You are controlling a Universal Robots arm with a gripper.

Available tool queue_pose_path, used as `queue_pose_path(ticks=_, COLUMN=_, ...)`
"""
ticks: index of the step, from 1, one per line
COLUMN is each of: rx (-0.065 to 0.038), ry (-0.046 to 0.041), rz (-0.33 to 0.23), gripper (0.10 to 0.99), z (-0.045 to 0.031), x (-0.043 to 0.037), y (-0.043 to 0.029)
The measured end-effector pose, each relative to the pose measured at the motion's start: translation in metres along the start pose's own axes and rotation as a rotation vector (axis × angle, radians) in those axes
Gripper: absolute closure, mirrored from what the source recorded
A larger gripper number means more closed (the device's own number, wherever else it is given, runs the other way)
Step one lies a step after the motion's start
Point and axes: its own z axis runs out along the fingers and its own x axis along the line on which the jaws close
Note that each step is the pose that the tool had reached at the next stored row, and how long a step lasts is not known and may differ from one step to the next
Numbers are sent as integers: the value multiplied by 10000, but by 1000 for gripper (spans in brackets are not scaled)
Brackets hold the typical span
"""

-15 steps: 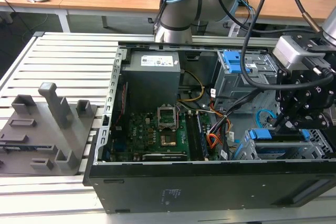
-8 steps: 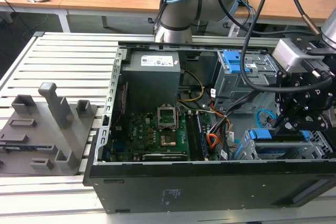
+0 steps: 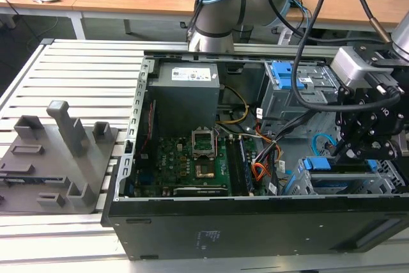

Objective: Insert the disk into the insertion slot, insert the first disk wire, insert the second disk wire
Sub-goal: 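Insert the second disk wire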

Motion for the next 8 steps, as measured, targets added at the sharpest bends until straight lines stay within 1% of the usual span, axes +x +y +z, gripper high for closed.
queue_pose_path(ticks=1, rx=0, ry=-10, rz=-1, gripper=925, z=-1, x=11, y=0)
queue_pose_path(ticks=2, rx=1, ry=-56, rz=-3, gripper=925, z=-1, x=31, y=1)
queue_pose_path(ticks=6, rx=2, ry=-65, rz=-2, gripper=925, z=4, x=34, y=2)
queue_pose_path(ticks=7, rx=1, ry=-65, rz=-1, gripper=914, z=6, x=34, y=3)
queue_pose_path(ticks=8, rx=2, ry=-71, rz=-2, gripper=851, z=-1, x=34, y=3)
